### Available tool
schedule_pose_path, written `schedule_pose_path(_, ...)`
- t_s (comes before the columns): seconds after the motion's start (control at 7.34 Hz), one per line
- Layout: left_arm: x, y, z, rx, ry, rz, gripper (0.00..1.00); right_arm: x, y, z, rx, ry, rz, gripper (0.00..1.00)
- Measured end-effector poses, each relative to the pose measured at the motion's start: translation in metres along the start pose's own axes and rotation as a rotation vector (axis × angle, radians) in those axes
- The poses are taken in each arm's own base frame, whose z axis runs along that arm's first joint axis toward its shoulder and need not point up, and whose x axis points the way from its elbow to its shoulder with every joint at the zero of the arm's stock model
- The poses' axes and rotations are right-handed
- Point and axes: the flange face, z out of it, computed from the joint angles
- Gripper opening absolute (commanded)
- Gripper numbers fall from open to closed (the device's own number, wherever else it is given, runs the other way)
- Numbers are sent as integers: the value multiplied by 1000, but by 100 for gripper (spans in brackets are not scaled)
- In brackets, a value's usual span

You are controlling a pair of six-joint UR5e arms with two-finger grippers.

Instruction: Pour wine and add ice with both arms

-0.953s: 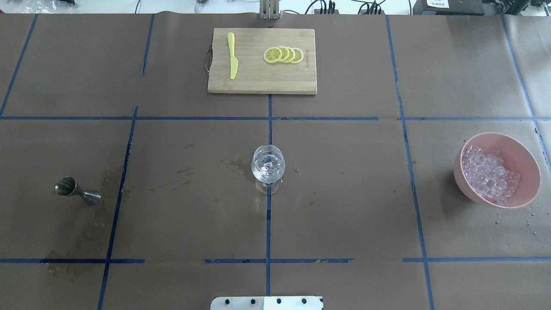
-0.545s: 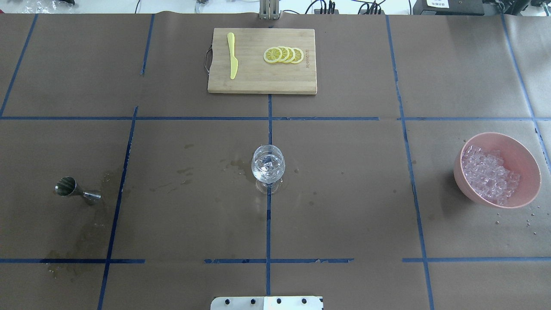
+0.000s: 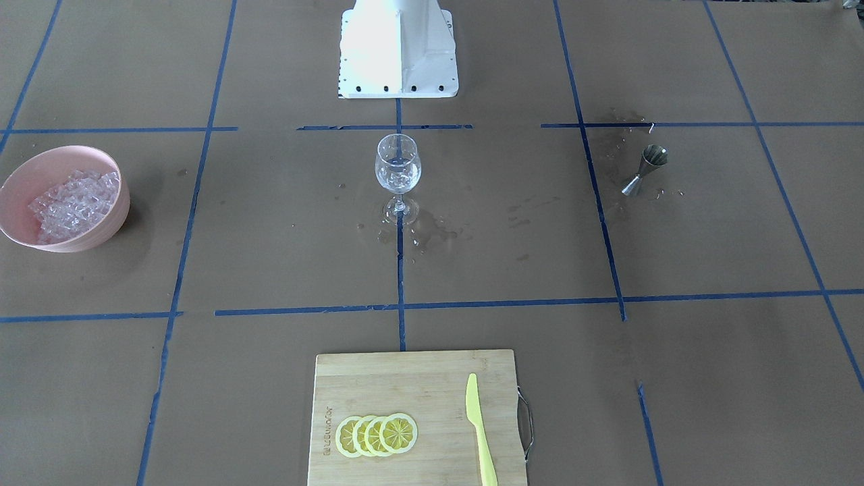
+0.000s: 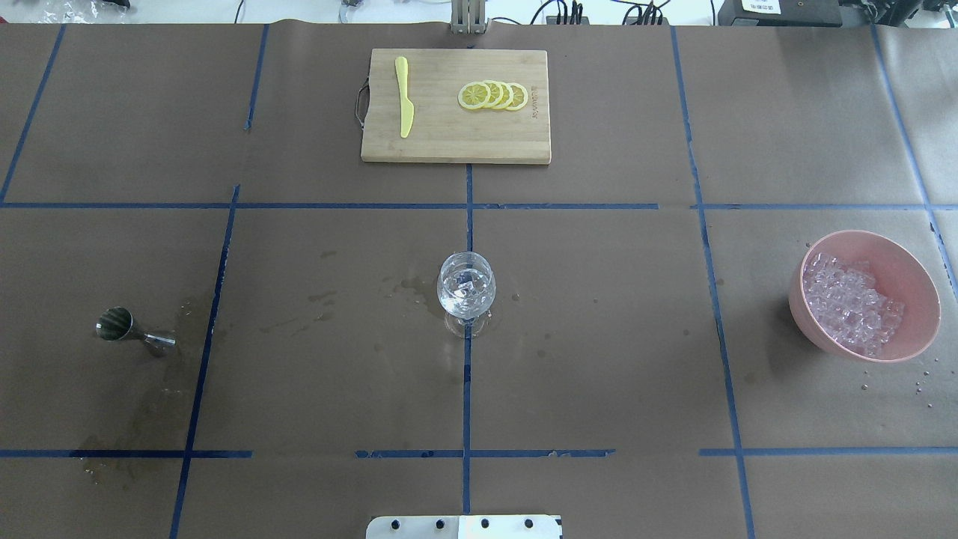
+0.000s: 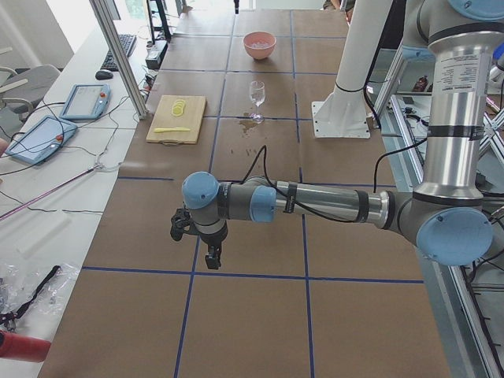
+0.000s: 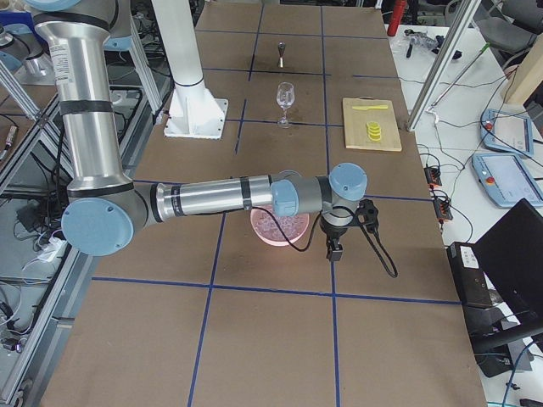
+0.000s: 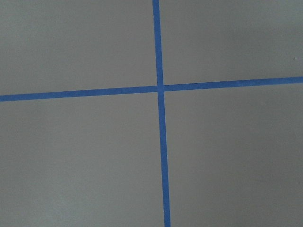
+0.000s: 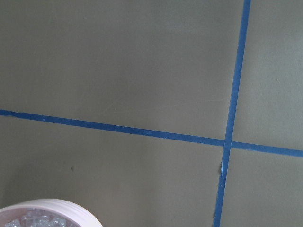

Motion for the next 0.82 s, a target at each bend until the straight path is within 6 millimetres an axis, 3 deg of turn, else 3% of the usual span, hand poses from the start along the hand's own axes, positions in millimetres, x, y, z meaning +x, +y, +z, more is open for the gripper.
schedule_pose_path(0.54,-3,0,3,-9,16,-12,100,-2,3,12,-23,23,-2,100)
schedule_pose_path(0.82,-6,-3,4,-17,17,-24,100,9,13,24,-47,18,21,100)
